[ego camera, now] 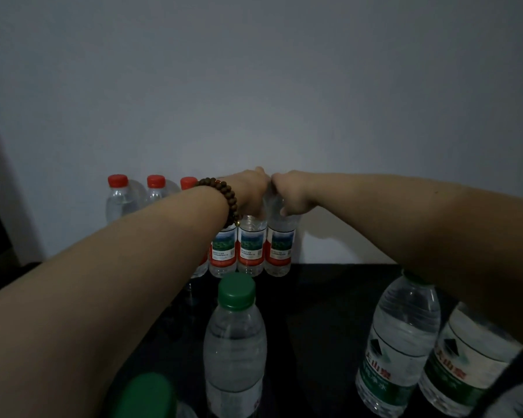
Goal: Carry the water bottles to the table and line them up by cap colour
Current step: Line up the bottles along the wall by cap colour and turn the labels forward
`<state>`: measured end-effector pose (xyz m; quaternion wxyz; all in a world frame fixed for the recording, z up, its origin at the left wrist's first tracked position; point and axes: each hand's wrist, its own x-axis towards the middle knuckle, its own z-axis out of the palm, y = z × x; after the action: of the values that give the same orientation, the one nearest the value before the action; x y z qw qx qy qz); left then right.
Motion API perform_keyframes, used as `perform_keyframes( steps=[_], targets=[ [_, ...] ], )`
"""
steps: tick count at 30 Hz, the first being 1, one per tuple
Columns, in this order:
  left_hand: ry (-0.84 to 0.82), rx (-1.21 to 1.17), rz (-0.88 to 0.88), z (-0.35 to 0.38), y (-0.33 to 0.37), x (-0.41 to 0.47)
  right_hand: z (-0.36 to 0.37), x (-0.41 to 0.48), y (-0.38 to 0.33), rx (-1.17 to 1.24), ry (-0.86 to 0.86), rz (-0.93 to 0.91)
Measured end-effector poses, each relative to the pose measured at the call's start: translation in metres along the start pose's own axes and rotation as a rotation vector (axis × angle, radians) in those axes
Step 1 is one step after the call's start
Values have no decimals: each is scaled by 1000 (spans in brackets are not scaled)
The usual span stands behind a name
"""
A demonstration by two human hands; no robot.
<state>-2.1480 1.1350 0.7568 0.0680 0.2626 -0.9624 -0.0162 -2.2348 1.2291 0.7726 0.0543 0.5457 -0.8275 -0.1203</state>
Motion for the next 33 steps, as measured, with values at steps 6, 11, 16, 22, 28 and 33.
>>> perform_keyframes(
  steps=[6,11,16,22,28,33],
  targets=[
    [139,-68,-65,2,-3,-28,-13,-24,-2,245,-10,141],
    [279,-24,-84,-15,-9,-63,-34,-71,-2,204,2,182],
    [176,33,-72,-66,1,-113,-67,-132,-9,65,-25,95],
    [-46,142,-33,-116,40,-187,-101,-210,-31,-35,-32,51],
    [-89,289,-10,-128,77,-254,-108,-278,-48,-5,4,37],
    [-75,454,-14,-120,89,-292,-104,-319,-56,-3,45,14]
  ],
)
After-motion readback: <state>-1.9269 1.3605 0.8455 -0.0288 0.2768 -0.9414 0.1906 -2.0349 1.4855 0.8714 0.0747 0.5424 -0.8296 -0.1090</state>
